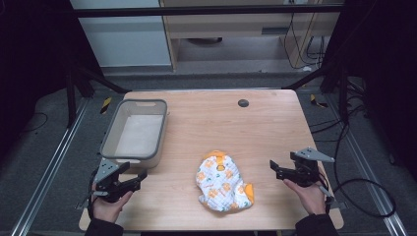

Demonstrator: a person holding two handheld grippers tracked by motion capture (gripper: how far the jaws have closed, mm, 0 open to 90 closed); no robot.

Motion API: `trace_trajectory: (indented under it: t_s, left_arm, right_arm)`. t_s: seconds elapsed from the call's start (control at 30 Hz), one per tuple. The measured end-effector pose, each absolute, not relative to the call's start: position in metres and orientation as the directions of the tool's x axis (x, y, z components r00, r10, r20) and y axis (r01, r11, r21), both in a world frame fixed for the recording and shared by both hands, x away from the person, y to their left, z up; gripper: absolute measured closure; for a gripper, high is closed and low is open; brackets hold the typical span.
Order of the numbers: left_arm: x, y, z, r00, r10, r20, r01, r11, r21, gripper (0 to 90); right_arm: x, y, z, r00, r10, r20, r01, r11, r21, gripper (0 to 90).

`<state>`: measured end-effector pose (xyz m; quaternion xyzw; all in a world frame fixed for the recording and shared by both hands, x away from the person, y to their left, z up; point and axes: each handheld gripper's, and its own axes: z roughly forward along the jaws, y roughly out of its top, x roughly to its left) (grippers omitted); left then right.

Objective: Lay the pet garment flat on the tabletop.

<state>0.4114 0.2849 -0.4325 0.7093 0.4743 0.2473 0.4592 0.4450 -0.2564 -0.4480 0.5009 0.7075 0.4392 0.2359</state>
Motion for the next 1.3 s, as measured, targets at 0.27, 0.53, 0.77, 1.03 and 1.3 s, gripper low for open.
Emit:
trace_trajectory:
  t_s: [0.27, 0.53, 0.77, 1.03, 1.3]
  left_arm:
    - [0.427, 0.272, -0.411, 0.445, 0.891, -0.085, 0.41, -0.119, 0.905, 24.8]
    - [0.441, 0.246, -0.403, 0.486, 0.87, -0.087, 0.402, -0.134, 0.906, 24.7]
    - [0.45, 0.217, -0.407, 0.541, 0.835, -0.101, 0.419, -0.163, 0.893, 27.1]
    - [0.45, 0.192, -0.421, 0.597, 0.799, -0.078, 0.436, -0.241, 0.867, 29.9]
    - [0.453, 0.177, -0.434, 0.622, 0.779, -0.081, 0.462, -0.281, 0.841, 32.2]
  right_arm:
    - [0.456, -0.248, -0.426, -0.399, 0.912, 0.093, 0.479, 0.122, 0.869, 14.0]
    - [0.467, -0.234, -0.405, -0.42, 0.903, 0.088, 0.445, 0.121, 0.887, 14.0]
    - [0.477, -0.219, -0.405, -0.447, 0.89, 0.092, 0.442, 0.13, 0.887, 15.9]
    - [0.476, -0.204, -0.419, -0.497, 0.862, 0.096, 0.455, 0.165, 0.875, 23.7]
    - [0.476, -0.192, -0.43, -0.544, 0.832, 0.107, 0.476, 0.201, 0.856, 32.7]
